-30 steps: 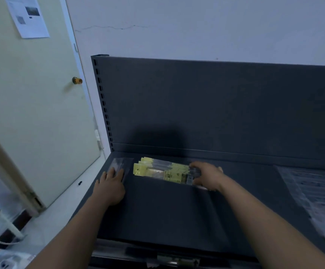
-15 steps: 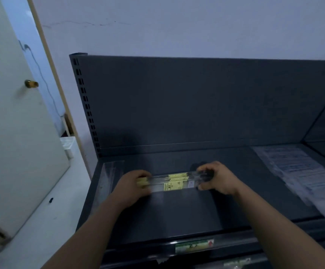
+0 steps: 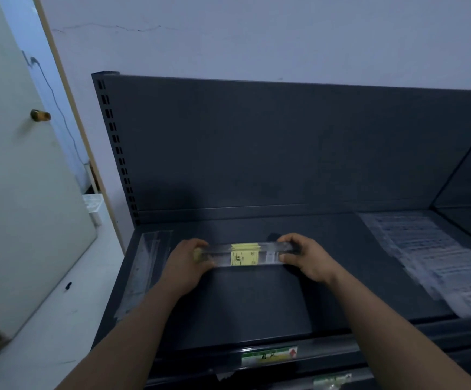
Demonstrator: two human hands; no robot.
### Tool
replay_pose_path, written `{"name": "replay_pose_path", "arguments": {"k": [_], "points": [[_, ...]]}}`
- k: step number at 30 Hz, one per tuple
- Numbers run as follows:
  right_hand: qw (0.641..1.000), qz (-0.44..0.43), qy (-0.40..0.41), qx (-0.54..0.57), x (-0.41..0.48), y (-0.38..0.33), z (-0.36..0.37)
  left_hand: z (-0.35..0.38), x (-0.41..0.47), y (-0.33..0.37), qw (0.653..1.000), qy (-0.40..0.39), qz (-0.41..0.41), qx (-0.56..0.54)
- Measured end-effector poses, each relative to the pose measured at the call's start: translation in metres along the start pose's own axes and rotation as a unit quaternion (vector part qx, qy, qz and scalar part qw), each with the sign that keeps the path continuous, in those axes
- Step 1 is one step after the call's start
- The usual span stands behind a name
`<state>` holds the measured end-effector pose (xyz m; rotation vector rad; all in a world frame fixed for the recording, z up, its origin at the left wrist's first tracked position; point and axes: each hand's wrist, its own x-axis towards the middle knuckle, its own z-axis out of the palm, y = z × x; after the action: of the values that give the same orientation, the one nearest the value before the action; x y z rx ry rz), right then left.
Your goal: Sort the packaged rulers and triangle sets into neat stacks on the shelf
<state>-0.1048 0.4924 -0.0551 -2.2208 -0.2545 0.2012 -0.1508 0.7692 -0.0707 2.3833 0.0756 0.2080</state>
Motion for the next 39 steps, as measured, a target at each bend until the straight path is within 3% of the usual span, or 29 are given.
{"name": "replay_pose_path", "arguments": {"k": [4,11,13,15,18,25,39], "points": [[0.998,-0.004,-0.043,-0.035,0.034,-0.011,-0.015,-0.006,0.026,0.011,0.999,-0.011,-0.023,0.027],[0.99,0.023,-0.082,-0.112,0.07,-0.011,-0.017,-0.006,0.065,0.021,0.987,-0.103,-0.06,0.106],[0.973,0.022,-0.087,-0.211,0.075,-0.011,-0.013,-0.005,0.07,0.022,0.968,-0.151,-0.061,0.192],[0.94,-0.006,-0.074,-0.334,0.079,-0.012,-0.007,0.0,0.07,0.027,0.927,-0.17,-0.039,0.333],[0.919,-0.056,-0.076,-0.383,0.075,-0.013,0.005,0.013,0.062,0.034,0.897,-0.156,0.003,0.412],[0.906,-0.09,-0.038,-0.411,0.038,0.002,0.033,0.039,0.027,0.019,0.935,-0.131,0.034,0.329],[0.911,-0.031,-0.061,-0.406,-0.024,0.0,0.042,0.039,-0.037,0.019,0.941,-0.13,0.042,0.31]]}}
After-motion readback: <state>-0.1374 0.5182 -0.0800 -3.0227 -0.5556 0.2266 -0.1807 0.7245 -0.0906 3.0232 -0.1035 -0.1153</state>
